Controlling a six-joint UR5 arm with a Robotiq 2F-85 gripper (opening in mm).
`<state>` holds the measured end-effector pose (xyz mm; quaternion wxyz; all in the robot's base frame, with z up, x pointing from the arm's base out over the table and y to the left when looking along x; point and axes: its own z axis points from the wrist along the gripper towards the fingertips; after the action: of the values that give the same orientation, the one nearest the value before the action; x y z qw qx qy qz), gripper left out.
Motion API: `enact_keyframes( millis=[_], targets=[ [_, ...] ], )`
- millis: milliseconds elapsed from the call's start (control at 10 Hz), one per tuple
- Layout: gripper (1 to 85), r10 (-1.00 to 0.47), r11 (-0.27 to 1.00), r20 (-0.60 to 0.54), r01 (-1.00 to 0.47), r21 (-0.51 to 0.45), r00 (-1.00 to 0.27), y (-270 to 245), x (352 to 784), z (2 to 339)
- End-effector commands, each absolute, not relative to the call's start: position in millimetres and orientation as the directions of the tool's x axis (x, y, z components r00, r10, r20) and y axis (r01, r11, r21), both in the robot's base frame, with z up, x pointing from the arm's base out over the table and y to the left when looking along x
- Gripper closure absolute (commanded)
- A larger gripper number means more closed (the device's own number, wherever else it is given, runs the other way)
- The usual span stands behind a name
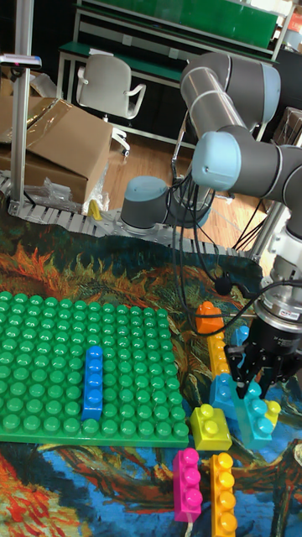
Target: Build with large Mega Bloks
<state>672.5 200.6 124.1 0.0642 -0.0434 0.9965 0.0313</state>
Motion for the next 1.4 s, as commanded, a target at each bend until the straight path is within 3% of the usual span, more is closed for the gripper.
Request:
enact_keyframes(
  millis=[0,400,600,900,1300],
  targets=[
    [84.3,-0.043,0.999,-0.135,-0.048,0.027,-0.990,192.7,674.1,124.3],
    [84.3,-0.210,0.975,-0.146,-0.219,0.046,-0.967,106.9,660.7,117.3],
    [84.3,-0.180,0.980,-0.148,-0.191,0.059,-0.972,103.9,659.1,117.5],
    [84.3,-0.074,0.997,-0.152,-0.069,-0.040,-0.986,74.0,664.5,117.4],
    [84.3,-0.169,0.984,-0.157,-0.176,0.032,-0.973,37.3,644.8,124.2]
  ],
)
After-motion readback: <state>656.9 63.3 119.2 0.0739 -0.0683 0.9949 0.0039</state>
